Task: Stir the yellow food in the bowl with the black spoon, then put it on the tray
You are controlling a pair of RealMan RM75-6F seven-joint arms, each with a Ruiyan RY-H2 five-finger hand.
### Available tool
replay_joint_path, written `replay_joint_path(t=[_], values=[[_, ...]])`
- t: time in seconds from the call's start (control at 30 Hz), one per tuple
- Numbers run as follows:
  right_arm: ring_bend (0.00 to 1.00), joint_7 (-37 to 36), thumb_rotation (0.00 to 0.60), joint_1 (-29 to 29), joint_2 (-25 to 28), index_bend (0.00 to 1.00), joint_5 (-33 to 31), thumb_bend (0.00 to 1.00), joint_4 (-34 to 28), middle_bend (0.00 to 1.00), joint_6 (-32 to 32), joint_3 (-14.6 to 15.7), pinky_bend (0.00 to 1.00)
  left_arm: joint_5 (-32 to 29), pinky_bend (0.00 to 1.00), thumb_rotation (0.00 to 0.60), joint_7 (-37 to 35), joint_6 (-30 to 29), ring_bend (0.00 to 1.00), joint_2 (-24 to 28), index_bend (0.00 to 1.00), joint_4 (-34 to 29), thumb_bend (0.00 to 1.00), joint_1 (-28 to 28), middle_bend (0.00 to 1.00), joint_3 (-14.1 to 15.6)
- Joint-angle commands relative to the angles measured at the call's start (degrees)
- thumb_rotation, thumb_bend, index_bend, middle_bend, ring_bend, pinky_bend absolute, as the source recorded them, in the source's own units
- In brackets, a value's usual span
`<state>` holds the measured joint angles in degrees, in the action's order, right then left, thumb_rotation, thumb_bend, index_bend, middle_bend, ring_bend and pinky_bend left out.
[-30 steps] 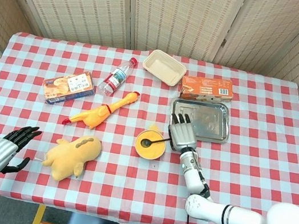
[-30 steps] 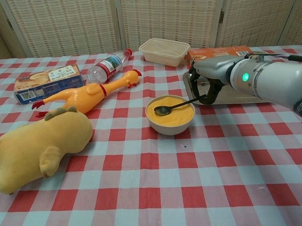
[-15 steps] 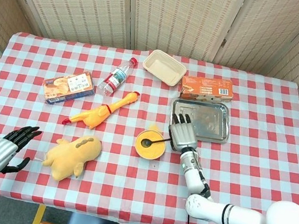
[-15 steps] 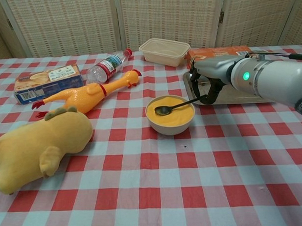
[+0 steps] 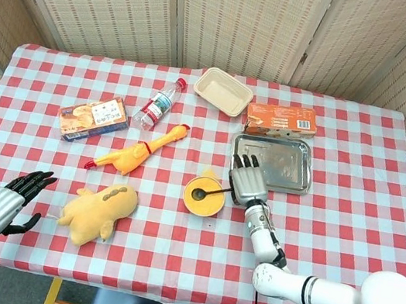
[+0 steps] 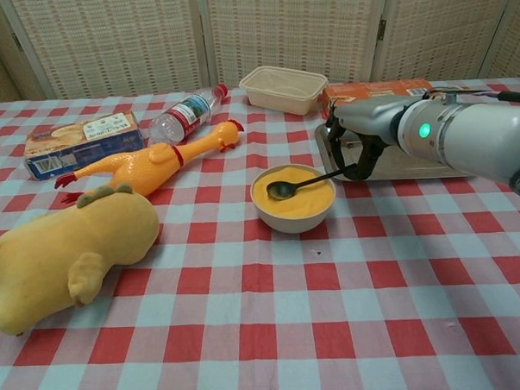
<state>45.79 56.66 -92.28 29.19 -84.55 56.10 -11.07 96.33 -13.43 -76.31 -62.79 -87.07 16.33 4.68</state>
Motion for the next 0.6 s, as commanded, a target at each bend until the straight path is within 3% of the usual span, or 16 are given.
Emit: replay_joint_path(t=[0.03,0.6], values=[[0.00,-0.16,0.600,0.05,0.02,0.58,0.18,0.33,-0.04,0.06,0.17,0.08,0.03,0.03,0.16,0.600,-0.12,-0.06,0.00,-0.02,0.00,0.09,0.48,-0.03,0.00,0.03],[0.00,-0.60,0.600,0.21,0.24,0.63,0.95,0.33,-0.90,0.07,1.37,0.65,0.03,0.70,0.16,0.600,-0.69,-0.37,0.00,0.14,0.00,0.21,0.48,0.08,0.00,0.29]])
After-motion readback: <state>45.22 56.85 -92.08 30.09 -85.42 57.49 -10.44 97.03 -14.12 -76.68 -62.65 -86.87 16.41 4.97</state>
